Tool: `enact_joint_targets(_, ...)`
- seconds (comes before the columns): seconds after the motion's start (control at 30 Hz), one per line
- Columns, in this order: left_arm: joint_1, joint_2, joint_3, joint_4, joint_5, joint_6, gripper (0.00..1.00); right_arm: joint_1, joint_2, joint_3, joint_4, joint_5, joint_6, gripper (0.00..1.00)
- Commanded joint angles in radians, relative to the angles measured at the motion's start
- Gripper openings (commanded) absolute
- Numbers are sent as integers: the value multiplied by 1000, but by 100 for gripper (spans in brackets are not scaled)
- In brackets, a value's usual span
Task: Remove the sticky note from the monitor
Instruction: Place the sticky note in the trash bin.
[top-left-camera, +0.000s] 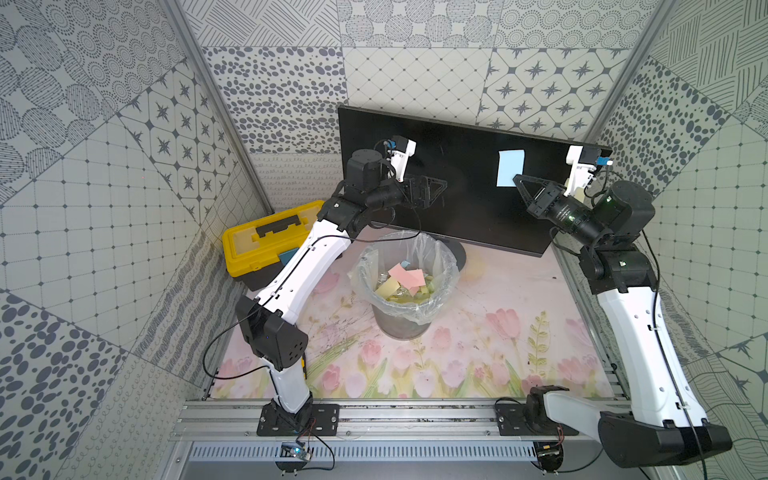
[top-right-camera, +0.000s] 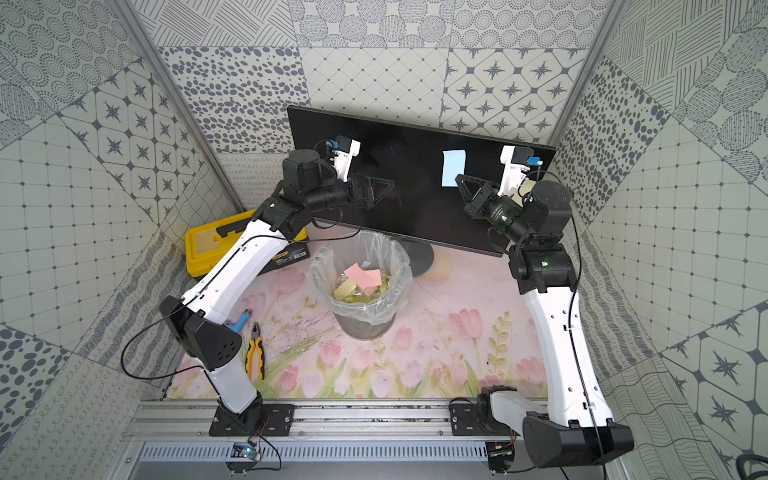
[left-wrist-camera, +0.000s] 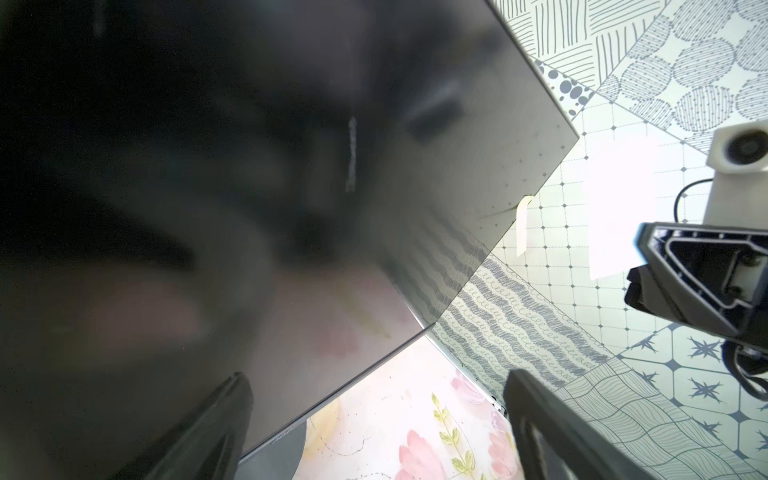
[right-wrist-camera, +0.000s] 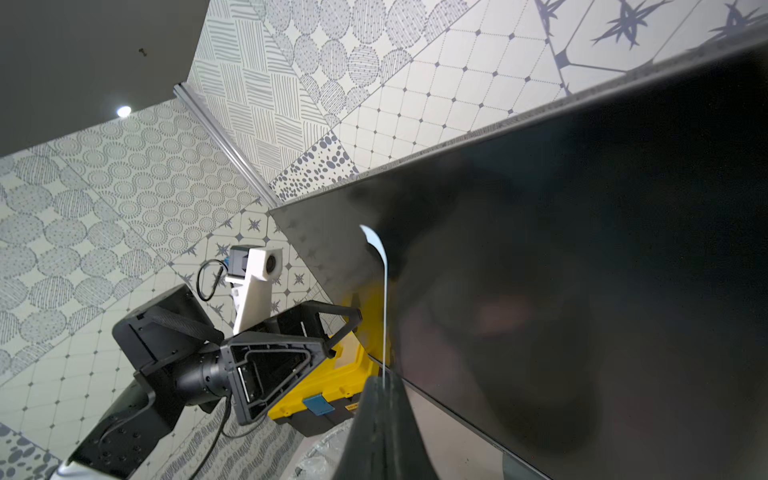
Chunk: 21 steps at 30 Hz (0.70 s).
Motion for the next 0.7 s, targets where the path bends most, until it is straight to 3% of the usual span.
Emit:
enact_joint_targets(0.0,5,-127,-160,140,-180,128,99,51,-7,58,-50,-42,-125,0)
enact_joint_targets(0.2,38,-286,-357,208,-345,155,99,215,32,107,-158,-23,-305,0)
enact_joint_targets(0.33,94,-388,-475,192,-407,114,99,298,72,115,-178,-1,-350,0)
enact_joint_targets(0.53,192,-456,-502,-81,-320,-10,99,383,155,148,-236,2,-382,0)
enact_joint_targets(0.67,204,-472,-512,-228,-221,24,99,430,207,156,-279,14,-419,0)
